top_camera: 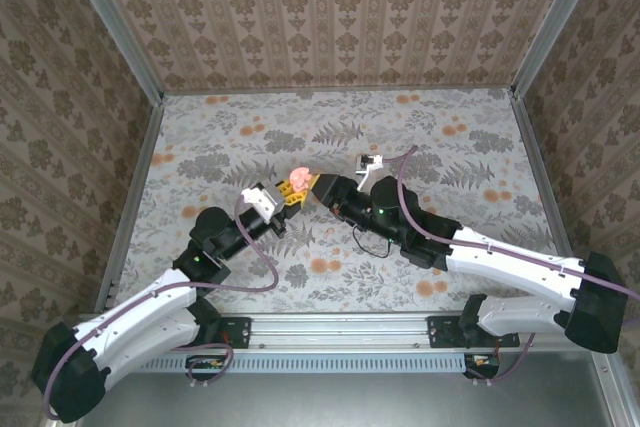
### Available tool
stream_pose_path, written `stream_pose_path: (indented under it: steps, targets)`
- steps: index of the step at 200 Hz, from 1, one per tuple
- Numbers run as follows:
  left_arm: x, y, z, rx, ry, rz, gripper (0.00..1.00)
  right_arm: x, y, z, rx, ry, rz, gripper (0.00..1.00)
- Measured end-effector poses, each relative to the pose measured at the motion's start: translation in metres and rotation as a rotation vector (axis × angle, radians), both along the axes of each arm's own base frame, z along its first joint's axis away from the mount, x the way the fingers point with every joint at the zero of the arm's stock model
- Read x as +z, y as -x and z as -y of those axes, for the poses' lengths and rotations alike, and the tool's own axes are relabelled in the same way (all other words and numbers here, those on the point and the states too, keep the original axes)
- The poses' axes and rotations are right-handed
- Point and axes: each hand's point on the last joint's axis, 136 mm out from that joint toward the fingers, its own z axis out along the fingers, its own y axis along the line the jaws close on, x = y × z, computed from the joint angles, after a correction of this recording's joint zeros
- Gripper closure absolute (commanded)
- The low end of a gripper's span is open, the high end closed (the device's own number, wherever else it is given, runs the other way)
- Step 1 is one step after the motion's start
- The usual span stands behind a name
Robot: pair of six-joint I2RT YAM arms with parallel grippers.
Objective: Insert the wireless bluetooth earbuds into the charging case
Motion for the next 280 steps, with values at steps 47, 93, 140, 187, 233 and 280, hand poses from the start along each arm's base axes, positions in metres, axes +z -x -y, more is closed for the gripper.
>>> stream_pose_path:
  steps: [47,93,140,187,233,280]
  targets:
    - [0.001,0.000,0.000,-0.003,0.002,0.002,1.00,0.001,0.004,0.010,0.014,0.118,0.035,0.62]
    - [-0.004,0.007,0.005,-0.057,-0.015,-0.012,1.00,0.058,0.004,0.032,0.055,0.260,0.180,0.63]
    - [0.004,0.012,0.010,-0.159,0.005,-0.049,1.00,0.078,0.016,0.030,0.247,0.407,0.315,0.63]
    - [0.001,0.021,0.021,-0.278,0.006,-0.117,1.00,0.056,0.037,0.015,0.499,0.555,0.404,0.60]
    - [0.004,0.032,0.030,-0.383,0.007,-0.154,1.00,0.042,0.052,0.017,0.618,0.639,0.467,0.57]
    - [0.006,0.038,0.035,-0.440,0.010,-0.178,1.00,0.029,0.052,0.018,0.666,0.704,0.494,0.56]
